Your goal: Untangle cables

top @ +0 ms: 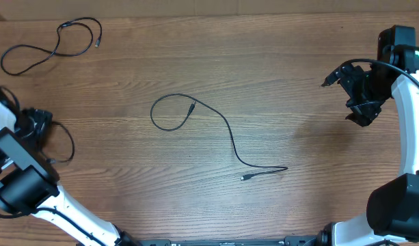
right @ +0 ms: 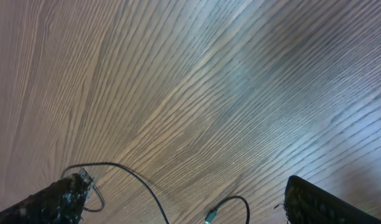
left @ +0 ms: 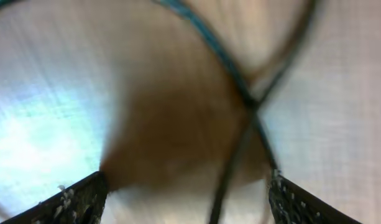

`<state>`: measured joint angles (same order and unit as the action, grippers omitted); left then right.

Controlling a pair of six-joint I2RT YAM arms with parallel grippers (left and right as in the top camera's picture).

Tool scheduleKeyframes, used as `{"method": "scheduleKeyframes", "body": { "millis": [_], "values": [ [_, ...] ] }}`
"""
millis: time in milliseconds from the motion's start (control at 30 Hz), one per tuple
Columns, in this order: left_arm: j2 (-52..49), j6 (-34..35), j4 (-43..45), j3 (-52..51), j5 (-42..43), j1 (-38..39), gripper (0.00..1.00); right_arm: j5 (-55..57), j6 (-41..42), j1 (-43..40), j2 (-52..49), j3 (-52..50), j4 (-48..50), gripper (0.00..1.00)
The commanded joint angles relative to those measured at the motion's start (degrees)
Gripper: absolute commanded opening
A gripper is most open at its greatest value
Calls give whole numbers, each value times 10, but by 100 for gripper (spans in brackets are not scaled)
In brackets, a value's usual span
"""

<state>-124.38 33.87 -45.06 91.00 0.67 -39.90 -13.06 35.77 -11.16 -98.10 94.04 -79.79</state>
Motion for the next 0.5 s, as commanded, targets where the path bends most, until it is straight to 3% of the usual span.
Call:
{"method": "scheduleKeyframes", "body": {
  "millis": [0,333,467],
  "values": [
    [-22,-4,25,-10,36,33,82,4,0,-1,0,1,0,100],
    [-80,11,118,-8,37,70,76,4,0,-1,0,1,0,100],
    [-78,0,87,43,37,68,77,4,0,-1,0,1,0,100]
  ]
}}
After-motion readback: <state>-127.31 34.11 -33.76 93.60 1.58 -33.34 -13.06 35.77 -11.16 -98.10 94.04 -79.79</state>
